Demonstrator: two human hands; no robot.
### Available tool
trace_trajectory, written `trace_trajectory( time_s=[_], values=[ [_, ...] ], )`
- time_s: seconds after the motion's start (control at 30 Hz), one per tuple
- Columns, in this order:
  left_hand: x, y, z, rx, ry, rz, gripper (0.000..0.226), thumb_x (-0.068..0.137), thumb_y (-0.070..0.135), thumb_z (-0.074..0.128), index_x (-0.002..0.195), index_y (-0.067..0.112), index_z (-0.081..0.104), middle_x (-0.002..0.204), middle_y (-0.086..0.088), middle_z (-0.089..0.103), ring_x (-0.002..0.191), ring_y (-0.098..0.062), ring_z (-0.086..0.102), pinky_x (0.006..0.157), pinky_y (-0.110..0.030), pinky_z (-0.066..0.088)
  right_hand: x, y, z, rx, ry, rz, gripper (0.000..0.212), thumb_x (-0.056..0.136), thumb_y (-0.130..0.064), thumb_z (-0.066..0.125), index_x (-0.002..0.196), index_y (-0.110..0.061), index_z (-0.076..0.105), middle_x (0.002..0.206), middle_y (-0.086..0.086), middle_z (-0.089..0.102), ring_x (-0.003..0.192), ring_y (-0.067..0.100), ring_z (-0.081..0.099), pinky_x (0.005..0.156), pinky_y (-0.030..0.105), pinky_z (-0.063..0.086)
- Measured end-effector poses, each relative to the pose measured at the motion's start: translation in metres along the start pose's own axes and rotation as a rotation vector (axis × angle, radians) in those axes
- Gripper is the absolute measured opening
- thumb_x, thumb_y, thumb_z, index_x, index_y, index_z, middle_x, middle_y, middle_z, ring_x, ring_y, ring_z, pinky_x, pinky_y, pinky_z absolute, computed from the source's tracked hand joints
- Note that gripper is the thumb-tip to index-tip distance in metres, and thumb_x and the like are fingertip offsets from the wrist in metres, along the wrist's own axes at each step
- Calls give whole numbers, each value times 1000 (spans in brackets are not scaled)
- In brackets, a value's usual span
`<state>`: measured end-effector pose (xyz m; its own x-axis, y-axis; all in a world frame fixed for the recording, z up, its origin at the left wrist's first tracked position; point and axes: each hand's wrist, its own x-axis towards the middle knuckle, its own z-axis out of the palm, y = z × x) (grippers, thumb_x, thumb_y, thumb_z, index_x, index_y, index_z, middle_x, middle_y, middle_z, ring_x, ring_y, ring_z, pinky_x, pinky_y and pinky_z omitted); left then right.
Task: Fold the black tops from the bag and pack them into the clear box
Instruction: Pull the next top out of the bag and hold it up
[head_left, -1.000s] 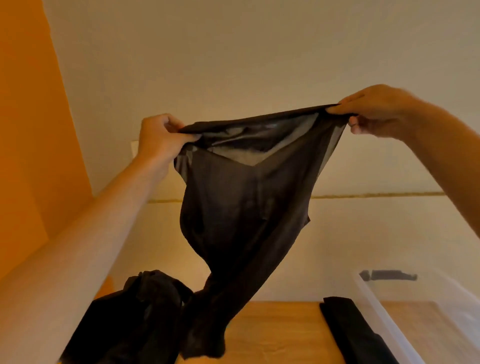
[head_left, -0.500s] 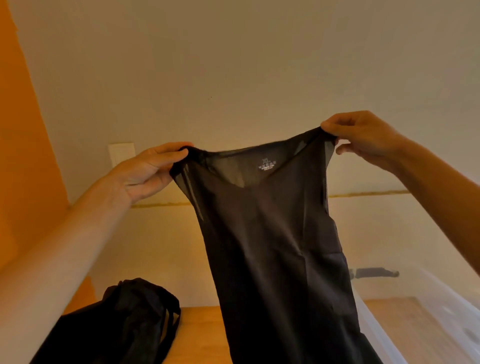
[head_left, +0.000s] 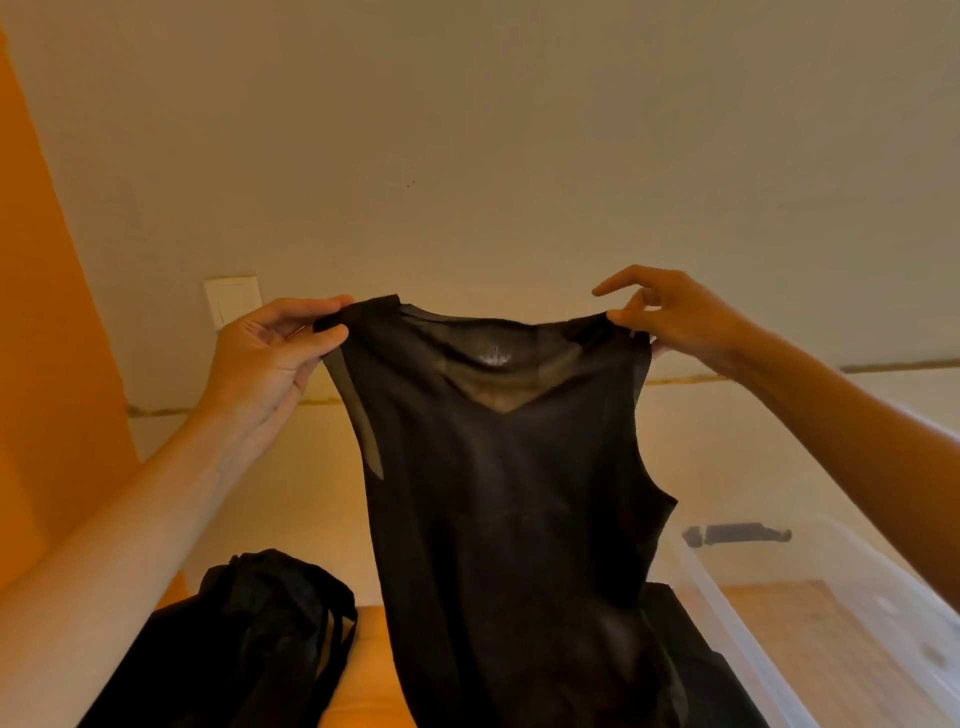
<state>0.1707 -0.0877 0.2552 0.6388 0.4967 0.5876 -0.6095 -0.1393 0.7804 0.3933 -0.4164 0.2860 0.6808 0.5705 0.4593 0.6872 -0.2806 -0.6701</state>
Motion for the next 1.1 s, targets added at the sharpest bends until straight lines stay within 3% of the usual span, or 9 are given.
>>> trace_trajectory(
  time_s=[0.13, 0.27, 0.4, 0.53, 0.67, 0.83, 0.93, 1.1],
  values=[
    [-11, -11, -19, 50, 23, 26, 25, 86, -10, 67, 107, 4, 71, 115, -9, 75, 119, -23, 68, 99, -30, 56, -3, 9, 22, -133, 41, -43, 19, 95, -35, 68, 110, -24, 68, 80, 3, 71, 78, 15, 69, 77, 27, 57],
    [-26, -26, -38, 69, 46, -1, 41, 77, -4, 72, 118, -7, 65, 109, -6, 77, 117, -22, 69, 97, -28, 57, -11, 19, 41, 299, -115, 134, 24, 90, -21, 73, 113, -16, 67, 89, 13, 74, 88, 26, 73, 74, 30, 60],
    [-28, -27, -53, 146, 37, -31, 30, 73, -1, 75, 102, 4, 72, 107, -6, 78, 115, -23, 70, 96, -29, 58, -9, 24, 54, 581, -62, 169, 25, 93, -1, 68, 115, -11, 71, 104, 11, 76, 104, 23, 73, 82, 30, 61],
    [-32, -17, -63, 495, -35, 74, 33, 79, -7, 76, 108, 7, 75, 104, 3, 78, 106, -13, 72, 89, -21, 58, -10, 22, 56, 345, -70, 73, 26, 92, -2, 70, 114, -15, 74, 105, 0, 78, 104, 12, 72, 81, 24, 60],
    [-30, -13, -64, 601, 25, 171, 19, 81, -1, 77, 98, 6, 77, 97, 1, 78, 100, -13, 71, 92, -26, 58, -10, 13, 56, 170, 34, -99, 18, 92, -4, 71, 103, -16, 79, 100, -5, 78, 97, 7, 71, 76, 14, 55],
    [-13, 3, -54, 656, 84, 203, 10, 88, 5, 75, 96, 12, 76, 100, 2, 77, 99, -13, 71, 93, -29, 57, -3, -4, 46, 109, 151, -250, 16, 96, -8, 67, 102, -20, 76, 99, -3, 75, 93, 8, 70, 78, 19, 58],
    [8, 28, -43, 729, 70, 300, 7, 92, 7, 71, 99, 6, 71, 107, 0, 75, 104, -7, 70, 98, -29, 55, 10, -25, 26, 144, 266, -317, 15, 97, -5, 65, 105, -14, 74, 99, 2, 73, 90, 11, 71, 77, 25, 61],
    [42, 77, -17, 715, 44, 367, 17, 93, 15, 73, 110, 12, 73, 112, 4, 74, 107, -4, 69, 97, -25, 55, 39, -70, -17, 121, 381, -387, 19, 98, -12, 67, 115, -14, 74, 110, 3, 74, 103, 16, 71, 91, 31, 60]
  ],
)
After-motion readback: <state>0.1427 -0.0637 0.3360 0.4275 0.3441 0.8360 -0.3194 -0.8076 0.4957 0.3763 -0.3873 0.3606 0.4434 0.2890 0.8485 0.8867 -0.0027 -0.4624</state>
